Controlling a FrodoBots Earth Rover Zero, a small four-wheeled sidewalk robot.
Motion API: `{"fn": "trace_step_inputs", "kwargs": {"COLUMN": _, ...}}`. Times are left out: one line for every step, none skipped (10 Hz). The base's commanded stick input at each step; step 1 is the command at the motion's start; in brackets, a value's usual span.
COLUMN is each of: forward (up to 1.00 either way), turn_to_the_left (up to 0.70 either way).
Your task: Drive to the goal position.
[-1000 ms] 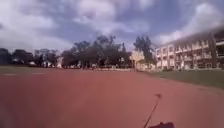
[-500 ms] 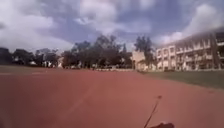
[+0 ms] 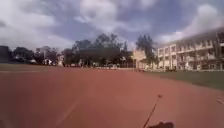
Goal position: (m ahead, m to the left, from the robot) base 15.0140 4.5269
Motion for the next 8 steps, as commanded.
{"fn": "trace_step_inputs", "kwargs": {"forward": 0.70, "turn_to_the_left": 0.00}}
{"fn": "trace_step_inputs", "kwargs": {"forward": 0.70, "turn_to_the_left": 0.00}}
{"fn": "trace_step_inputs", "kwargs": {"forward": 0.70, "turn_to_the_left": 0.00}}
{"fn": "trace_step_inputs", "kwargs": {"forward": 0.70, "turn_to_the_left": 0.00}}
{"fn": "trace_step_inputs", "kwargs": {"forward": 0.70, "turn_to_the_left": 0.00}}
{"fn": "trace_step_inputs", "kwargs": {"forward": 0.70, "turn_to_the_left": 0.00}}
{"fn": "trace_step_inputs", "kwargs": {"forward": 0.70, "turn_to_the_left": 0.00}}
{"fn": "trace_step_inputs", "kwargs": {"forward": 0.70, "turn_to_the_left": 0.00}}
